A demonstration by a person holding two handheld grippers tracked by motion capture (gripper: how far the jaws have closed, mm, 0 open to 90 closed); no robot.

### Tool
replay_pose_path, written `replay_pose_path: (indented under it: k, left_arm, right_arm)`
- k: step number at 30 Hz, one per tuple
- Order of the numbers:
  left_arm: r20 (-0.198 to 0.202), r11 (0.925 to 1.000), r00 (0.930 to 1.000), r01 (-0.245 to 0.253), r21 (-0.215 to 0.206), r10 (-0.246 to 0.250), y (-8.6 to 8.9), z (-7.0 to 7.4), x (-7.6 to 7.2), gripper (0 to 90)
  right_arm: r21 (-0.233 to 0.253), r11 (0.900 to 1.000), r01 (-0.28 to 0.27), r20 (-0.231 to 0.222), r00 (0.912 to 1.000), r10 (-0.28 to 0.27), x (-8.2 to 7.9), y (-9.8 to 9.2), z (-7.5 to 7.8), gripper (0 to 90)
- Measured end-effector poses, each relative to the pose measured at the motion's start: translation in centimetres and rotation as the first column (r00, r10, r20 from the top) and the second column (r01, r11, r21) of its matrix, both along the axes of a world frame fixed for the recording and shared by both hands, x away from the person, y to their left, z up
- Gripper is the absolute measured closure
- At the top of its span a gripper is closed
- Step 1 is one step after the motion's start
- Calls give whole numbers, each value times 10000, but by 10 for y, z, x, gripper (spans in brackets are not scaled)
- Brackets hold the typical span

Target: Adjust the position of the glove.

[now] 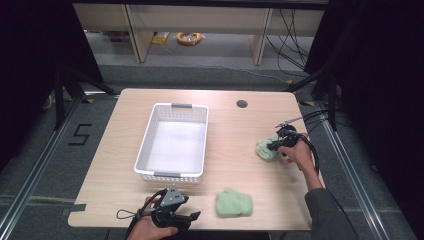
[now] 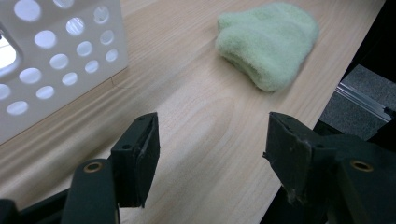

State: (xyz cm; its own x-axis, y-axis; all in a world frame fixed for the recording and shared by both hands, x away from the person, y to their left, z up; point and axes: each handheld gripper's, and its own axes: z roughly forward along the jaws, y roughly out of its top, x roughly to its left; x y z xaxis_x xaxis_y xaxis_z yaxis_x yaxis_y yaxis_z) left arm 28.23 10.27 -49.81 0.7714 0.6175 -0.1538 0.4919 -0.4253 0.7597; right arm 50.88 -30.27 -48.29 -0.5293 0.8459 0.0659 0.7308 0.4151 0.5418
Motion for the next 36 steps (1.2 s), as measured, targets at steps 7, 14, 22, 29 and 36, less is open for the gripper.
replay_pose_path:
  k: [7, 14, 22, 29, 36]
  left_arm:
    - [-8, 10000, 10000, -28, -39, 28, 0, 0, 0, 352]
    - [13, 9998, 10000, 37, 211, -37, 1, 0, 1, 352]
    - [49, 9998, 10000, 3, 199, -4, 0, 0, 0, 352]
    - [42, 10000, 10000, -63, -15, 63, -1, 0, -1, 352]
    - [130, 10000, 9999, -35, 79, 34, 0, 2, -1, 352]
  right_arm:
    - [721, 9940, 818, 310, 9960, -842, -9, -1, 2, 845]
    - [1220, 9911, 539, 631, 9961, -620, -33, -3, 28, 850]
    - [1859, 9824, 188, 783, 9964, -338, -69, 10, 48, 850]
    - [2544, 9643, -736, 944, 9942, 509, -105, 30, 52, 848]
    - [3043, 9429, -1356, 958, 9892, 1113, -145, 52, 52, 848]
